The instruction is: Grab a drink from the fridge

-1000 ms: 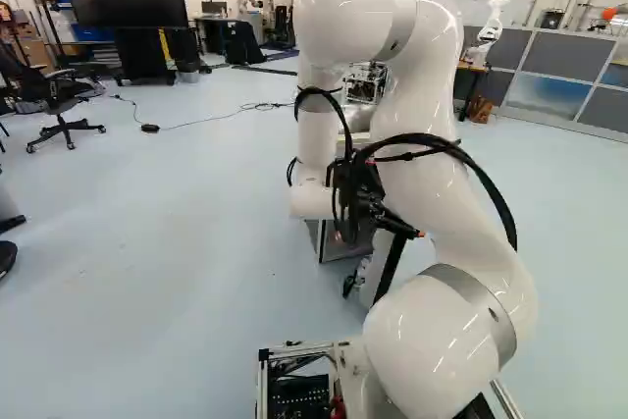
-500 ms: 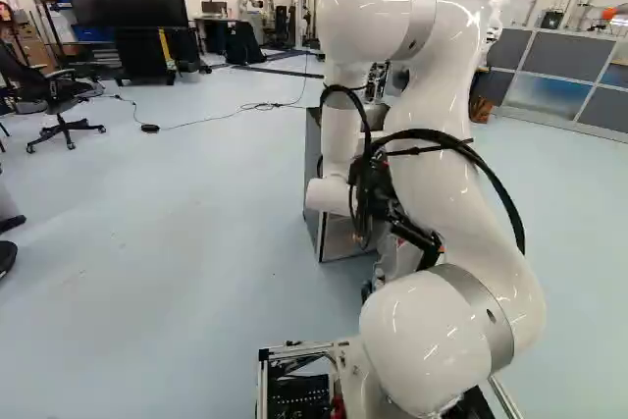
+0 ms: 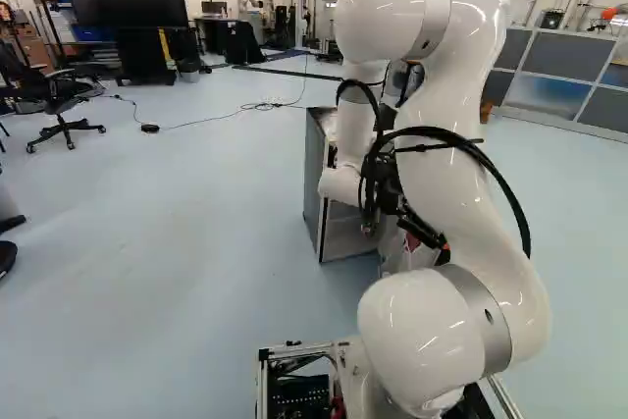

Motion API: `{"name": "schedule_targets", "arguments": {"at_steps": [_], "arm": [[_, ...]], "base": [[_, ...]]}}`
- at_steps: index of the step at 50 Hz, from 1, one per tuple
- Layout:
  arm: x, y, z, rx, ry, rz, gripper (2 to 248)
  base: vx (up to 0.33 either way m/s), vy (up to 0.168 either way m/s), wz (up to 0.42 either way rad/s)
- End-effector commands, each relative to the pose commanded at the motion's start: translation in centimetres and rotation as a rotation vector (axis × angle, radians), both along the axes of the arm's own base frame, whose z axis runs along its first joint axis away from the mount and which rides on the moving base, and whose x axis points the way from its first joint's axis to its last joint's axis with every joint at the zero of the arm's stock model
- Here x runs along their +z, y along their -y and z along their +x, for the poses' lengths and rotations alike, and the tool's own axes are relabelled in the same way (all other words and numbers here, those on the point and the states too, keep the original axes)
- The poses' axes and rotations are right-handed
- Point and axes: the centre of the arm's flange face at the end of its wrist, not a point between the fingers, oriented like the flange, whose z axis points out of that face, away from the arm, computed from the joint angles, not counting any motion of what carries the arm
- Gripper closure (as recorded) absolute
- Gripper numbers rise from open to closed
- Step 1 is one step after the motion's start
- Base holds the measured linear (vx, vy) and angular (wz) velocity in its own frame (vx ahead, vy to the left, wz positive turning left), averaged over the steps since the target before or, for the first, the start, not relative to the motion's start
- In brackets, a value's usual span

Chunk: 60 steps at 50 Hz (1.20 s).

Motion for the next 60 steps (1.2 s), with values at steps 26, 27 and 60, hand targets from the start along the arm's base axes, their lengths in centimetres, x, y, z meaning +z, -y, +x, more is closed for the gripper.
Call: {"name": "schedule_targets", "arguments": {"at_steps": [26,27,60], "arm": [[0.9,4.5,2.8,-0.119,0.081,0.0,3],[1.0,4.7,2.9,-0.124,0.085,0.0,3],[1.1,9.2,6.8,-0.14,0.215,0.076,3]], "base": [[0.0,0.0,0.0],[0.0,0.0,0.0],[0.0,0.0,0.0]]}}
